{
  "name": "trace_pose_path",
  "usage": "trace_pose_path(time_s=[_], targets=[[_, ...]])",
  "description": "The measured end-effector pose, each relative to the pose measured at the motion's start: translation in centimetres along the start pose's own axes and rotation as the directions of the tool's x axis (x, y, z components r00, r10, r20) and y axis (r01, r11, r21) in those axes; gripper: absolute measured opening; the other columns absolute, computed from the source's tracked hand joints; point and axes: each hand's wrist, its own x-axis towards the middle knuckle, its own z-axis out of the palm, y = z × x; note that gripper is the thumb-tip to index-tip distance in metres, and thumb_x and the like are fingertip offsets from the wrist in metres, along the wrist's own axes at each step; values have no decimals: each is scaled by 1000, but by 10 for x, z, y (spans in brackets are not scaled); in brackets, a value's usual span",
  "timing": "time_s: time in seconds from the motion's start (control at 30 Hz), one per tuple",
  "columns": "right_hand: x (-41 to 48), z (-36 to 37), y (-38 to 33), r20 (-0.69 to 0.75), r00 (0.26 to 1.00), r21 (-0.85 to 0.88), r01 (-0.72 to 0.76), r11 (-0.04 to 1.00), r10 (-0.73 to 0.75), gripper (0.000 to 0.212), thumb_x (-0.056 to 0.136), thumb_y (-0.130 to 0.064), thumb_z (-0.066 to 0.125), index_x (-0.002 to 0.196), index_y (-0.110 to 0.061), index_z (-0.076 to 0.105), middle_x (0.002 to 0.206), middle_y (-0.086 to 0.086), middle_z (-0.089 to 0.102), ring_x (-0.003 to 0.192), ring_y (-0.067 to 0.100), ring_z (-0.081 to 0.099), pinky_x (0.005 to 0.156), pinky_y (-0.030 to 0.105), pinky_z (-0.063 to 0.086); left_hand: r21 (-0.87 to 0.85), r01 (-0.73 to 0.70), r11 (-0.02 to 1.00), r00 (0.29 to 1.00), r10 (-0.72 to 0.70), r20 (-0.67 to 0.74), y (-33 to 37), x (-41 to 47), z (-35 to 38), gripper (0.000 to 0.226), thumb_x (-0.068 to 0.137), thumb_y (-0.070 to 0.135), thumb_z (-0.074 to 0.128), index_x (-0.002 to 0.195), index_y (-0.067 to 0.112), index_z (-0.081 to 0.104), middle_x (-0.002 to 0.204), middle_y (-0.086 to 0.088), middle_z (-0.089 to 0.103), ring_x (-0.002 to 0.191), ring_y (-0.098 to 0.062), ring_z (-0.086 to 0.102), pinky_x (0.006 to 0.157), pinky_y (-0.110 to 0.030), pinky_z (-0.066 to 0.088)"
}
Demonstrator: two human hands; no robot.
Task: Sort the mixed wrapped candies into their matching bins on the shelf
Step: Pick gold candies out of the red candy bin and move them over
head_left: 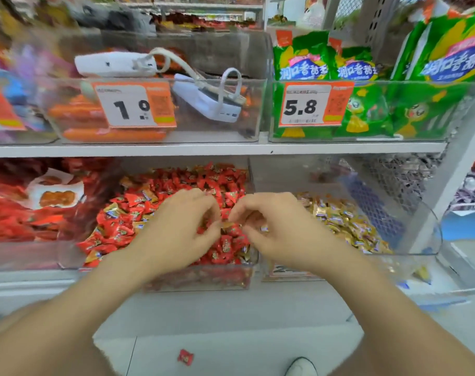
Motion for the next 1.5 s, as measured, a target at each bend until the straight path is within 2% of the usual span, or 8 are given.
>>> trace_pose_path(time_s=[0.13, 0.27, 0.57, 0.77, 0.9, 1.13, 1.3, 1.5], targets=[[29, 28, -4, 235, 970, -274, 128, 953, -62, 63, 86, -9, 75, 144, -26, 57, 134, -1, 61, 126, 19, 55, 107, 37, 47, 253, 383, 888, 883, -433, 182, -37, -36, -5, 68, 71, 91, 28, 113, 38, 37, 119, 7, 35, 117, -24, 36, 102, -50, 36], [50, 55, -1, 307, 942, -523, 46, 851, 138, 92, 89, -29, 83, 160, -37, 25, 149, 5, 43, 131, 34, 47, 99, 52, 54, 260, 612, 747, 720, -662, 207, -56, -49, -11, 109, 62, 103, 41, 135, 23, 33, 140, -10, 34, 133, -39, 33, 108, -55, 37], [93, 75, -31, 383, 917, -219, -28, 975, 112, 70, 79, -11, 62, 145, -33, 57, 136, -4, 60, 128, 17, 53, 107, 34, 47, 140, 630, 764, 678, -629, 381, -86, -37, -10, 124, 61, 99, 57, 150, 16, 31, 163, -19, 20, 147, -46, 27, 116, -55, 35], [106, 70, -35, 63, 989, -317, -108, 942, 134, 28, 70, -34, 47, 72, -27, 74, 76, -9, 73, 84, 20, 63, 93, 38, 53, 219, 507, 834, 844, -532, 71, -107, -32, -17, 41, 99, 55, 46, 103, 23, 72, 122, -8, 53, 120, -34, 44, 100, -52, 37], [112, 85, -38, 141, 982, -193, -94, 977, 122, 11, 81, -22, 68, 86, -25, 78, 77, -12, 73, 75, 3, 68, 79, 28, 59, 129, 315, 940, 946, -321, 34, -128, -25, -14, 12, 96, 21, 64, 98, 23, 76, 101, 1, 71, 105, -24, 64, 89, -41, 52], [120, 92, -37, 190, 968, -346, -88, 934, 162, 35, 78, -58, 85, 94, -28, 76, 85, -16, 68, 97, 16, 65, 96, 41, 53, 132, 164, 978, 907, -202, 369, -140, -15, -11, 60, 95, 13, 70, 152, 23, 53, 145, -2, 53, 130, -21, 55, 110, -37, 45], [122, 95, -40, 222, 956, -487, -62, 871, 192, 58, 73, -66, 79, 119, -31, 72, 101, -13, 71, 105, 18, 65, 101, 42, 44, 144, 183, 973, 911, -223, 346, -142, -12, -12, 35, 89, 12, 75, 122, 22, 68, 126, 3, 62, 117, -19, 57, 94, -32, 48], [122, 103, -37, 239, 960, -324, -62, 944, 145, 28, 78, -32, 75, 106, -31, 77, 78, -14, 64, 86, 15, 62, 96, 39, 47, 109, 242, 964, 935, -262, 241, -144, -15, -13, 18, 90, 14, 79, 101, 26, 72, 87, 9, 68, 83, -14, 64, 78, -37, 57]])
